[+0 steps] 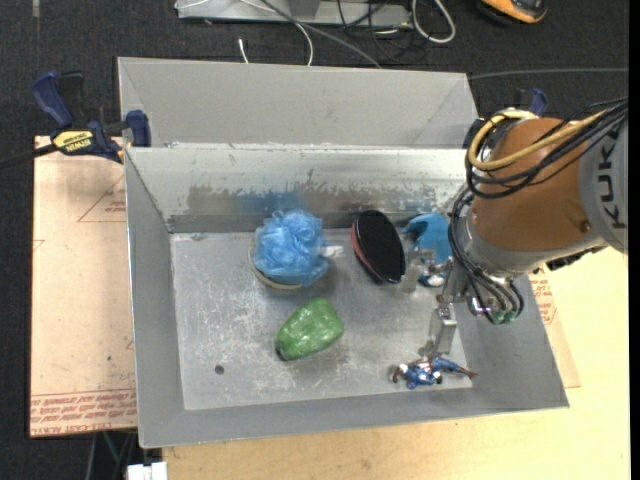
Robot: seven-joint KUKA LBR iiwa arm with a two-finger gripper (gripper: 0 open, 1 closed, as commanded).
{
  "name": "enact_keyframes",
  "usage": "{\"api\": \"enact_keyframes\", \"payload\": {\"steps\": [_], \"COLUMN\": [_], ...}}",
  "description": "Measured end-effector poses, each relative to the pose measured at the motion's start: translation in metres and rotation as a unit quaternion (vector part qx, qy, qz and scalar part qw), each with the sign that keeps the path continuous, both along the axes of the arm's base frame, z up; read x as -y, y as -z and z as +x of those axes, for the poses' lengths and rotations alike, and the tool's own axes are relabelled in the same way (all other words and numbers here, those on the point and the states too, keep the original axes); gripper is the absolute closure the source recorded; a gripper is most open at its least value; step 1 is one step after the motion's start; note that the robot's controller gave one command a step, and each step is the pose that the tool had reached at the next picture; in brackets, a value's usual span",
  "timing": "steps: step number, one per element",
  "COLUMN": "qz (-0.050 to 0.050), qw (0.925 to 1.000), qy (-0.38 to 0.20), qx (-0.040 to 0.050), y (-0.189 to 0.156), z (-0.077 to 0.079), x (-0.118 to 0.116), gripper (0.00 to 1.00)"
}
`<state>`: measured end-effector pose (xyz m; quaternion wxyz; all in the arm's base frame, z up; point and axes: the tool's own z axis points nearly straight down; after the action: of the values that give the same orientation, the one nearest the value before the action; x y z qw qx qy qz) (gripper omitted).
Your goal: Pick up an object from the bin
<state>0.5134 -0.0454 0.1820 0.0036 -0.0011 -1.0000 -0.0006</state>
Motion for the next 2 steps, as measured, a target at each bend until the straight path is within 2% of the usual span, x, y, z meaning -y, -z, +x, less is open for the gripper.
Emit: {"api": "enact_keyframes", "payload": {"steps": [1,2], "qz": [0.0,0.0], "qw": [1.0,0.9918], "qy": [-0.001,-0.127], "qx": [0.0038,0.0097], "y": [-0.004,0.106], "z": [0.002,-0.028], "x": [0.0,0.026], "gripper": [0.0,0.0]}}
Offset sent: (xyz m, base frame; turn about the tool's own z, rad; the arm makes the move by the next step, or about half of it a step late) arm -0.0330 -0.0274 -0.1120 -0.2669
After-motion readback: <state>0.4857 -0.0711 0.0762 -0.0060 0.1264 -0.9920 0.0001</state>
